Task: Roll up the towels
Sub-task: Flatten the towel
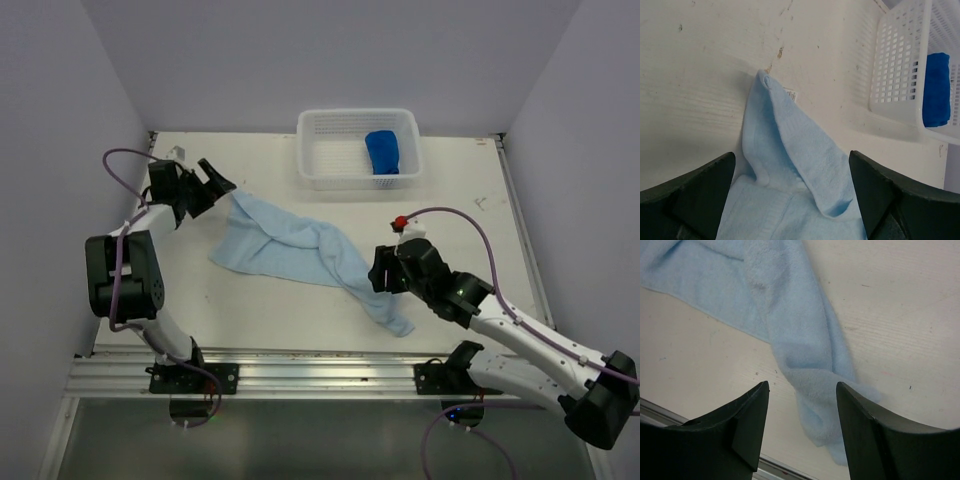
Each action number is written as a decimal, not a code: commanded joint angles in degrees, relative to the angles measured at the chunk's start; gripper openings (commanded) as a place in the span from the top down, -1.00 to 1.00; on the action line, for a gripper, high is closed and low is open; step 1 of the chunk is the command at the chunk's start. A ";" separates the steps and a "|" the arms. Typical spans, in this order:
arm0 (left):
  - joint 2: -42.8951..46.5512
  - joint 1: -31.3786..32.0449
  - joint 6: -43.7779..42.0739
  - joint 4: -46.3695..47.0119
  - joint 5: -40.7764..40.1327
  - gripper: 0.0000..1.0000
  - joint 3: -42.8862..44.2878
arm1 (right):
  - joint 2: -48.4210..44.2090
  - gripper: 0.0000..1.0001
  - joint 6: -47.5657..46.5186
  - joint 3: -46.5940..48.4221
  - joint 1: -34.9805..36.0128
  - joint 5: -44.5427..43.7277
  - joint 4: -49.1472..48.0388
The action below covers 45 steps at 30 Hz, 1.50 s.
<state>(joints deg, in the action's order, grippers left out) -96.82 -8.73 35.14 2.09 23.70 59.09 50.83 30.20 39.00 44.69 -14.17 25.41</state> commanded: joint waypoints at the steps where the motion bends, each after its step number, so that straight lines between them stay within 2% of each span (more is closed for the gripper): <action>1: -2.93 0.38 0.81 5.03 1.44 -0.99 4.35 | 2.08 -0.21 -1.46 1.69 0.14 -0.07 -3.17; 4: -7.33 0.47 1.34 4.59 1.08 -0.99 6.82 | 3.05 -0.20 -1.63 1.16 0.05 0.46 -4.92; 7: -10.58 0.56 2.30 6.26 0.99 -0.89 7.79 | 4.63 -0.19 -2.16 0.99 0.05 0.90 -6.24; 10: -13.31 0.73 3.27 7.14 0.91 -0.75 9.46 | 6.56 -0.18 -2.33 1.51 -0.04 1.60 -7.21; 12: -15.15 0.91 3.62 7.14 0.73 -0.58 11.38 | 7.79 -0.17 -2.51 1.95 -0.04 1.95 -7.91; 17: -18.66 1.52 3.71 6.09 -0.23 -0.38 15.61 | 9.37 -0.15 -2.86 2.92 -0.13 2.13 -8.53; 29: -23.07 2.58 2.57 4.24 -1.29 0.14 18.69 | 10.52 -0.11 -2.86 3.53 -0.83 2.05 -8.71; 34: -22.63 2.84 1.87 3.89 -1.47 0.24 17.38 | 10.52 -0.10 -2.42 3.27 -1.09 2.05 -8.62; 37: -22.28 2.84 1.87 4.59 -1.47 0.49 16.85 | 10.17 -0.08 -1.98 3.01 -1.18 2.13 -8.62; 38: -22.36 2.84 1.87 4.59 -1.29 0.74 17.02 | 9.99 -0.08 -1.90 3.01 -1.09 2.13 -8.53; 40: -22.28 2.84 1.87 4.51 -0.59 0.97 17.20 | 9.47 -0.08 -1.72 2.92 -1.18 2.05 -8.10; 45: -17.81 2.84 1.78 4.68 0.81 1.00 16.32 | 8.50 -0.07 -2.16 3.53 -1.27 -0.76 -5.99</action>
<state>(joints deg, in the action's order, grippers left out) -119.61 -6.17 37.89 5.04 22.94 75.81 60.55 28.05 40.16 43.81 -12.60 18.92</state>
